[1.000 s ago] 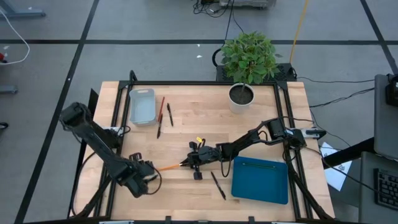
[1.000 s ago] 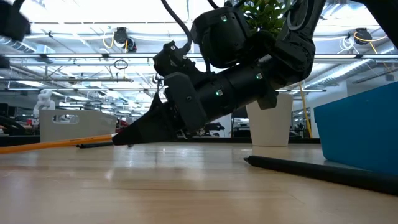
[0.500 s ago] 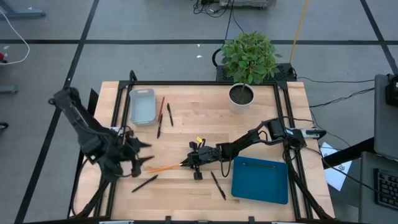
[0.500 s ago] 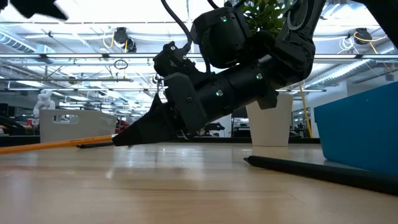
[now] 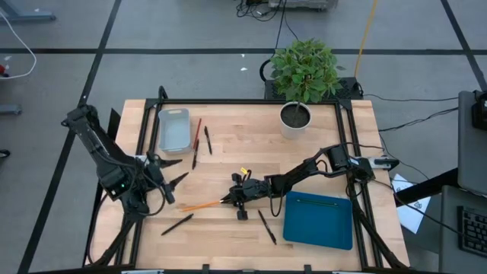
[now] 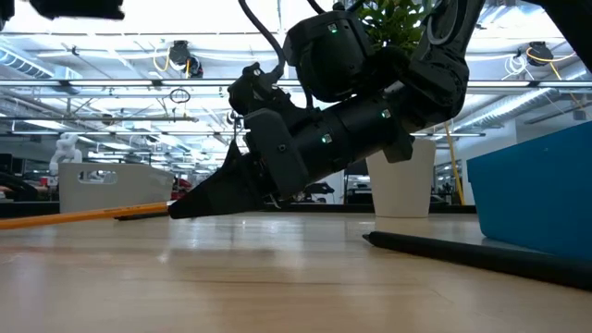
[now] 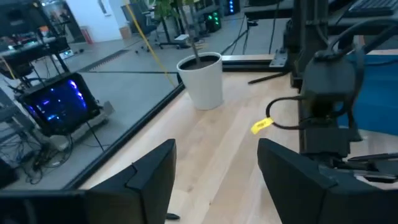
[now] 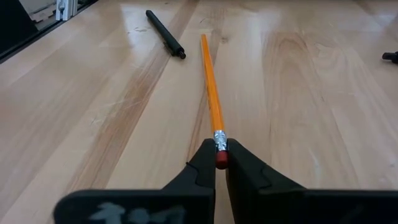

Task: Sort pens & pencils
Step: Put the yellow pencil into the blue bin

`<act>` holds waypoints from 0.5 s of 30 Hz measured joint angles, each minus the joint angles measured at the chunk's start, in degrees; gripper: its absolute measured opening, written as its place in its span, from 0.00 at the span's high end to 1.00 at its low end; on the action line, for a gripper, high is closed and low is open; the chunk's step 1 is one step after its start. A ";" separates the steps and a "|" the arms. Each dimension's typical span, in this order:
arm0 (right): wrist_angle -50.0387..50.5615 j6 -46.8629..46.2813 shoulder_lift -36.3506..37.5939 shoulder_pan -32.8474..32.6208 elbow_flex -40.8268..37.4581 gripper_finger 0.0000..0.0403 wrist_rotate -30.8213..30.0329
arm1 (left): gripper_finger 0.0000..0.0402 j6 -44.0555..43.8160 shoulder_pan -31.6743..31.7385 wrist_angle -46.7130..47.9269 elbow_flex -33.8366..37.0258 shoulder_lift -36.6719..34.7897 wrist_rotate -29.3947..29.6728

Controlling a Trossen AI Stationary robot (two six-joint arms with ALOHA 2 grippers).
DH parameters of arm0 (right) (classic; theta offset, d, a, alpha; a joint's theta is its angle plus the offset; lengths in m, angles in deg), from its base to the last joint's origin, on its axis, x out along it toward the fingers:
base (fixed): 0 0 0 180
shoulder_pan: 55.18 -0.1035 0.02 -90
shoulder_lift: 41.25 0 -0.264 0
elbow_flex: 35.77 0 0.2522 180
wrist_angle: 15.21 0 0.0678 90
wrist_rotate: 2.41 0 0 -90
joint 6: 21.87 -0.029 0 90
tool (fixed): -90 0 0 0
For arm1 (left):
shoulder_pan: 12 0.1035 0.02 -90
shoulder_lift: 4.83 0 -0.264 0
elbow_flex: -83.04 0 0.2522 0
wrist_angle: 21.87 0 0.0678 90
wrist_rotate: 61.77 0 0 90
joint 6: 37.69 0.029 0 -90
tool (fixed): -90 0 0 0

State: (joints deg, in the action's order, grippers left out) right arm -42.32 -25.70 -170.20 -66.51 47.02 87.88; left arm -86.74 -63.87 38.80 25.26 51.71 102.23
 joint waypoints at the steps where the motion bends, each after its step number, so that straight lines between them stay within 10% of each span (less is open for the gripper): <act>1: 0.00 0.00 0.00 0.00 0.00 0.99 0.00 | 0.42 -0.19 0.36 -1.41 1.59 -0.46 0.03; 8: 0.00 0.00 0.00 0.07 0.00 0.99 0.02 | 0.42 15.36 7.03 -28.80 14.83 -6.39 -9.24; 15: 0.00 0.00 0.00 0.09 0.00 0.99 0.01 | 0.42 49.67 19.50 -82.12 28.06 -9.00 -48.37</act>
State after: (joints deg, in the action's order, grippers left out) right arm -42.31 -25.70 -170.20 -66.42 47.02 87.89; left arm -37.07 -44.36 -43.32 53.33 42.72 53.86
